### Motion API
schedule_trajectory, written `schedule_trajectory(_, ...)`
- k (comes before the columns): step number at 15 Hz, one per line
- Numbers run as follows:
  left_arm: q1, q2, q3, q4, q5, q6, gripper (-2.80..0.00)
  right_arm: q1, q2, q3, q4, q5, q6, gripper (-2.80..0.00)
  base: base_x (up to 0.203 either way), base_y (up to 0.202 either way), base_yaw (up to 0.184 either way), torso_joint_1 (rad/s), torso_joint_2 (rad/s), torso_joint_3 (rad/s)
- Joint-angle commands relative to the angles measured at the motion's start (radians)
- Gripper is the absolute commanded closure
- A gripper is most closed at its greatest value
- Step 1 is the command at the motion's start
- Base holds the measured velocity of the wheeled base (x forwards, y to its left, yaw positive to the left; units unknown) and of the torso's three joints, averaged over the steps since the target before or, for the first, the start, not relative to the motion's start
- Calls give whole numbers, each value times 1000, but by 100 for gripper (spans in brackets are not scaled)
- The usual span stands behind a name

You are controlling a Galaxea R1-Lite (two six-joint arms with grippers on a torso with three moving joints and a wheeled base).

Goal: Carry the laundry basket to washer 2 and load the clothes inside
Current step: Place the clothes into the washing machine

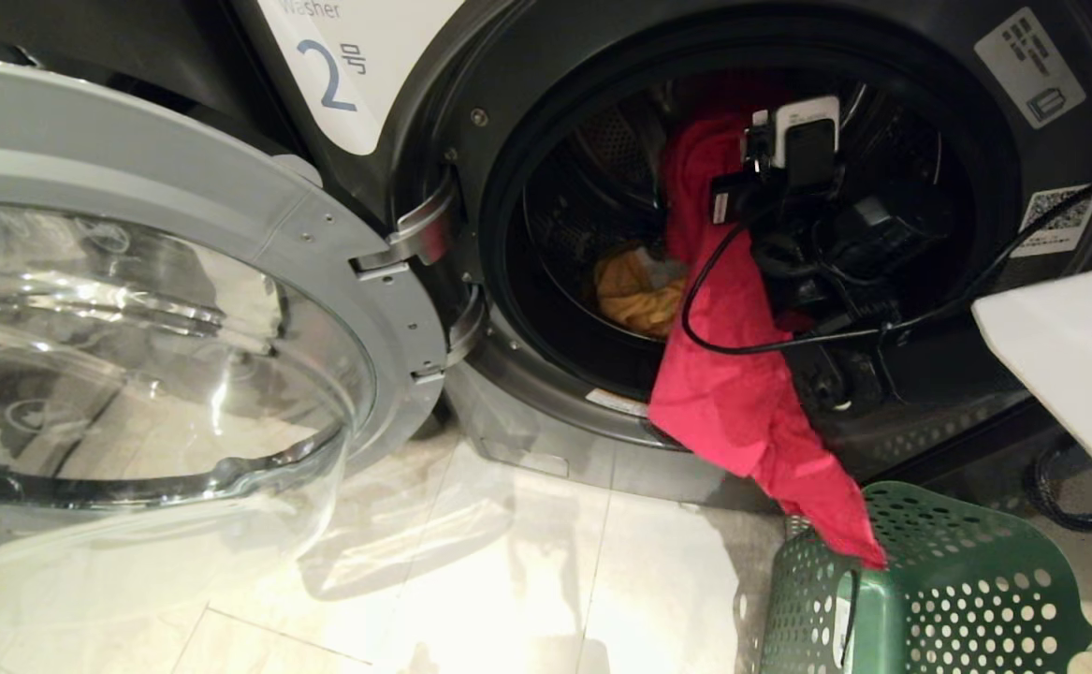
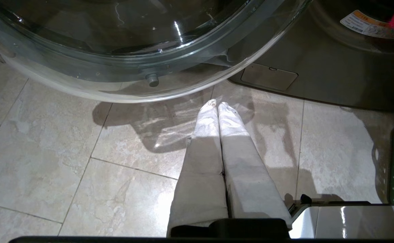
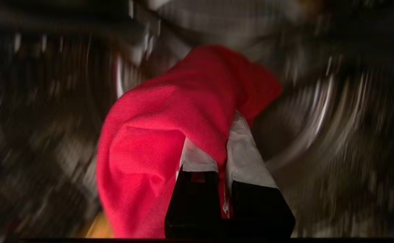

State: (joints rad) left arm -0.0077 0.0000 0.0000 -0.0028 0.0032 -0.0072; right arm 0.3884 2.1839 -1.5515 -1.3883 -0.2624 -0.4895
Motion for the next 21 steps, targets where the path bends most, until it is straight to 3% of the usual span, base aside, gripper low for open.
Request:
schedule_trajectory(1,0,2,2,0,0,0,0,-22,81,-170,-7,56,-34,0,0,0,0,0,0,0)
schedule_trajectory(3,0,2,2,0,0,0,0,-18,130,-235,-6,99,-73,0,0,0,0,0,0,0)
schedule_trajectory(7,0,2,2,0,0,0,0,-10,187,-370,58,102,-80,0,0,0,0,0,0,0)
schedule_trajectory(17,0,2,2,0,0,0,0,-42,142,-322,189,116,-174,0,0,0,0,0,0,0)
schedule_trajectory(18,0,2,2,0,1,0,0,-50,131,-310,189,137,-176,-280,0,0,0,0,0,0)
schedule_trajectory(21,0,2,2,0,1,0,0,-49,129,-296,206,152,-184,-280,0,0,0,0,0,0)
